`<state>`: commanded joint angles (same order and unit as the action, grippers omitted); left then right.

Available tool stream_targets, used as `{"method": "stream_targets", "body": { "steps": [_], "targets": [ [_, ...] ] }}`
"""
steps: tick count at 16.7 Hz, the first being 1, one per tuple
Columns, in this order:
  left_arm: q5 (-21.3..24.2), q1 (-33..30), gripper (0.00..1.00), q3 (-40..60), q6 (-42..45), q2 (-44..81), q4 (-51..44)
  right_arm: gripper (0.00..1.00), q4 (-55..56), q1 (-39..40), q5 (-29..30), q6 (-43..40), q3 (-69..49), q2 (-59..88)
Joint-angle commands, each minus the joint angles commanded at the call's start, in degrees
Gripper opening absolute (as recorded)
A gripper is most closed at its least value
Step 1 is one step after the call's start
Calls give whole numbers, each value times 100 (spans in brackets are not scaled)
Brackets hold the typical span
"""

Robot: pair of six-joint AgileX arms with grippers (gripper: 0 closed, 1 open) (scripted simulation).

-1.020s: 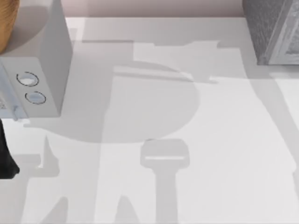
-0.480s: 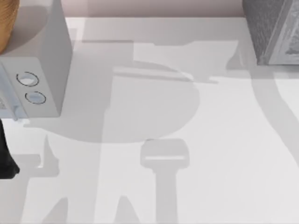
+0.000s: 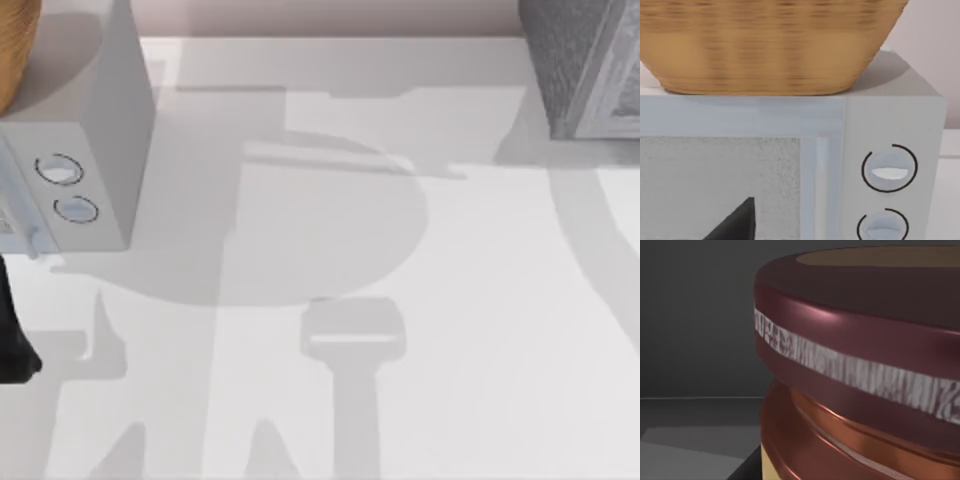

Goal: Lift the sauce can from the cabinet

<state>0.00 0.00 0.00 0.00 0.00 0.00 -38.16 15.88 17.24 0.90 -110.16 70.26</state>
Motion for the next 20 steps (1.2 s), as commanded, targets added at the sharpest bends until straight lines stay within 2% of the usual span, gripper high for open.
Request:
{"method": "stream_targets", "body": {
  "steps": [5, 14, 17, 20],
  "targets": [
    [0, 0, 100, 0, 0, 0, 0, 0, 804, -330, -370, -18, 2410, -1479],
    [0, 0, 100, 0, 0, 0, 0, 0, 2712, -1122, -1242, -62, 8551, -5017],
    [0, 0, 100, 0, 0, 0, 0, 0, 3275, -1358, -1490, -75, 9916, -6050],
    [0, 0, 100, 0, 0, 0, 0, 0, 3671, -1526, -1662, -85, 10740, -6770]
  ]
}}
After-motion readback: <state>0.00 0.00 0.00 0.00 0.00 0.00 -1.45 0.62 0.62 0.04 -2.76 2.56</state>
